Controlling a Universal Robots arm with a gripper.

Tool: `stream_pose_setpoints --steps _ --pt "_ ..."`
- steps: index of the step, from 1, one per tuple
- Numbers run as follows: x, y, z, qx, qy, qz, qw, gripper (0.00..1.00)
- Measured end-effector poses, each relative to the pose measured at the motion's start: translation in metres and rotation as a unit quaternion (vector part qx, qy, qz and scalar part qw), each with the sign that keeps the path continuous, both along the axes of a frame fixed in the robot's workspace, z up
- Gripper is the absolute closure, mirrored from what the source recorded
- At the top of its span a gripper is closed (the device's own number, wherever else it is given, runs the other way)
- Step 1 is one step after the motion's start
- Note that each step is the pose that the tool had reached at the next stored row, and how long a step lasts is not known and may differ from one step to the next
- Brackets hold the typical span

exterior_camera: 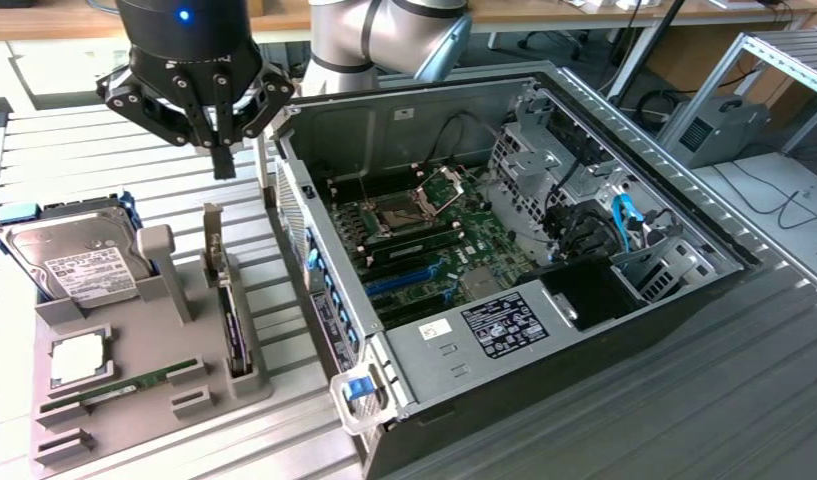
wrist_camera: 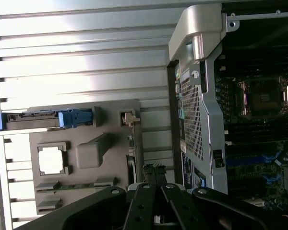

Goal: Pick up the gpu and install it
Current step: 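Reach for the gpu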

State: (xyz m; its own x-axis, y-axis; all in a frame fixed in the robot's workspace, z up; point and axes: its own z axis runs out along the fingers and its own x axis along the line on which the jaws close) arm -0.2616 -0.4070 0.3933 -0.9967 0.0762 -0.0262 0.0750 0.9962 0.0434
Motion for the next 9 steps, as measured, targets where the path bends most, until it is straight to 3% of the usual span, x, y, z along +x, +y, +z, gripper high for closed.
stream_pose_setpoints --steps 9 --pt "0.0 -0.0022 0.0 -0.0004 0.0 0.0 1.0 0.89"
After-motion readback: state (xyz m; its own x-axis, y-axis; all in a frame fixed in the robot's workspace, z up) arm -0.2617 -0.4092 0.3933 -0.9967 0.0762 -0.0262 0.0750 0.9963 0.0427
